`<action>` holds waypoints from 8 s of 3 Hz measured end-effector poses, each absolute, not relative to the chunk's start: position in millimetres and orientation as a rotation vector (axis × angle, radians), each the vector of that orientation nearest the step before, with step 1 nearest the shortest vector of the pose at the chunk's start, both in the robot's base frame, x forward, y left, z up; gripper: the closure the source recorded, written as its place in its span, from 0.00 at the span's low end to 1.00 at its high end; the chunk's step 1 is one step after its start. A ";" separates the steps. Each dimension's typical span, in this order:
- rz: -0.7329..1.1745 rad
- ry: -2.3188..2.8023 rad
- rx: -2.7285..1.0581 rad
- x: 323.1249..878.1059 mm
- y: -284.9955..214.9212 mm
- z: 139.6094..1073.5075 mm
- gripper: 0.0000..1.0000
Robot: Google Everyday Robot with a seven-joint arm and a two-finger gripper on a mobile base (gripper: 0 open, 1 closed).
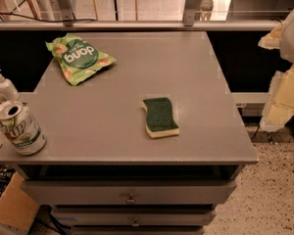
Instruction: Knock 7up can over
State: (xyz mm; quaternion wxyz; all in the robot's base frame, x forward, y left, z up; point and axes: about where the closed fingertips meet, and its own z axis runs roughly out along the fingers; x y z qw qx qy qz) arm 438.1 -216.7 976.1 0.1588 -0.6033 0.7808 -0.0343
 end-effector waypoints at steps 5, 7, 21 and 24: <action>0.413 2.001 -1.525 446.9 -108.8 932.7 0.00; 0.755 1.693 -1.471 436.3 5.8 923.5 0.00; 0.800 1.483 -1.159 544.2 97.2 933.4 1.00; 0.549 1.819 -1.461 619.2 16.3 957.1 1.00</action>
Offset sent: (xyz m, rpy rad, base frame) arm -0.0027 0.0118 -0.0123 0.0675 -0.0113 -0.0002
